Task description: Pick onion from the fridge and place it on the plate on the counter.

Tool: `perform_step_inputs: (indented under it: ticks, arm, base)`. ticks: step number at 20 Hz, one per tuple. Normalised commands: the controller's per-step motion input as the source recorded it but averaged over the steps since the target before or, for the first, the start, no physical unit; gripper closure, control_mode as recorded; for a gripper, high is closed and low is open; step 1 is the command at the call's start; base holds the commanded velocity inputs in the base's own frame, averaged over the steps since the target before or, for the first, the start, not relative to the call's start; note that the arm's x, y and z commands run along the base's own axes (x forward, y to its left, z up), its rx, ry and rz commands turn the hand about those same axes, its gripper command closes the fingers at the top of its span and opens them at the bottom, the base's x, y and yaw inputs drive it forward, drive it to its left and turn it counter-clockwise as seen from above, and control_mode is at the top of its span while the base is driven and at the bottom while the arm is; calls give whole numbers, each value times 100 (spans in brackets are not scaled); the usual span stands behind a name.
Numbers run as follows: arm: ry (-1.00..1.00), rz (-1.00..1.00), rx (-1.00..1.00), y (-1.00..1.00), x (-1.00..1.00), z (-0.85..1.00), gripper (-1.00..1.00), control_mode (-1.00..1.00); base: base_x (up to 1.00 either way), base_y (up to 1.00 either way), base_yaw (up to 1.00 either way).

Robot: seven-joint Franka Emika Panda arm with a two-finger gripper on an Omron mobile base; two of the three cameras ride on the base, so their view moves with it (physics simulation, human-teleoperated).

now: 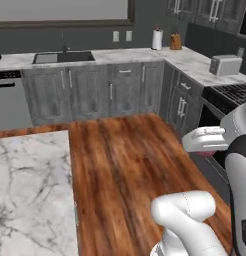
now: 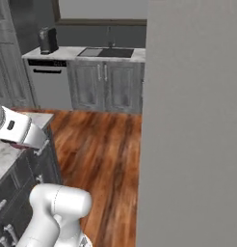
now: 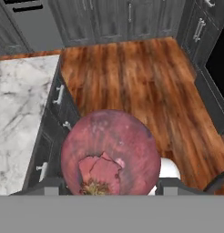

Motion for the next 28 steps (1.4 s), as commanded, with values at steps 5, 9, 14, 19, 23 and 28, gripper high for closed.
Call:
perform_step_inputs:
  ticks: [5,9,14,19,23,28]
  arm:
    - [0,0,0,0,0,0,100,100]
    - [0,0,0,0,0,0,100,100]
    - [0,0,0,0,0,0,100,100]
    - [0,0,0,0,0,0,100,100]
    - [0,0,0,0,0,0,100,100]
    - [0,0,0,0,0,0,100,100]
  base:
    - [100,0,-2]
    - [100,6,-6]
    - [95,0,-36]
    - [33,-2,-75]
    - [1,-4,-88]
    - [0,-17,-86]
